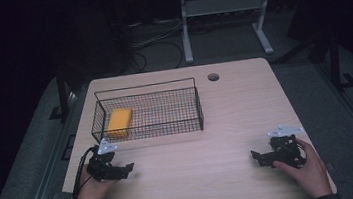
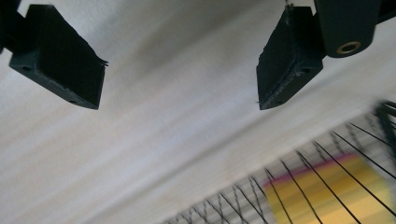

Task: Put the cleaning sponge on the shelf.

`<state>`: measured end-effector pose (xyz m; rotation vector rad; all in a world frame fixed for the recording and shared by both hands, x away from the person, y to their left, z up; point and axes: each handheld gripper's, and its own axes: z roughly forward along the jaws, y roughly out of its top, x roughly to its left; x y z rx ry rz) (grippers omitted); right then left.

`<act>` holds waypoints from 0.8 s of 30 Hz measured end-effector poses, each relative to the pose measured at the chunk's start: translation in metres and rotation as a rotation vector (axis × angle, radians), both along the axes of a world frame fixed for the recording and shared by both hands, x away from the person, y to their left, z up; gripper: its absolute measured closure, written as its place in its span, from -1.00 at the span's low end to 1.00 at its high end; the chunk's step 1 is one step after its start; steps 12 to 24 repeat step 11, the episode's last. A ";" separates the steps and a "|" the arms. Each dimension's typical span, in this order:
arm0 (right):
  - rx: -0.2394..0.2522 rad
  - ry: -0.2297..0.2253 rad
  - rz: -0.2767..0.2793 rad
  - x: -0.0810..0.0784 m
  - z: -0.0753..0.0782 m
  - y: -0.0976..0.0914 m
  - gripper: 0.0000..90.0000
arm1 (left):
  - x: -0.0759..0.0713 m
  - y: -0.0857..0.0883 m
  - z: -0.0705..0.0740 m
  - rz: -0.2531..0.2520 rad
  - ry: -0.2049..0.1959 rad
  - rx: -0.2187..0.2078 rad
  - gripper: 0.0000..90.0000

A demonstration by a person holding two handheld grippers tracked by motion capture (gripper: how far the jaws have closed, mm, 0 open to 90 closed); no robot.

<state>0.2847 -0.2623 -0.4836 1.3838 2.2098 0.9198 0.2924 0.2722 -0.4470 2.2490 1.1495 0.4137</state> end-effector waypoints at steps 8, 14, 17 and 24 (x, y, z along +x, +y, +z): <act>0.000 0.000 0.000 0.000 0.000 0.000 -1.00 | -0.008 0.001 -0.015 -0.015 -0.007 0.007 -0.69; 0.000 0.000 0.001 0.000 0.000 0.000 -1.00 | -0.010 0.003 -0.018 -0.012 -0.019 -0.017 -0.71; 0.000 0.000 0.001 0.000 0.000 0.000 -1.00 | -0.010 0.003 -0.018 -0.012 -0.019 -0.017 -0.71; 0.000 0.000 0.001 0.000 0.000 0.000 -1.00 | -0.010 0.003 -0.018 -0.012 -0.019 -0.017 -0.71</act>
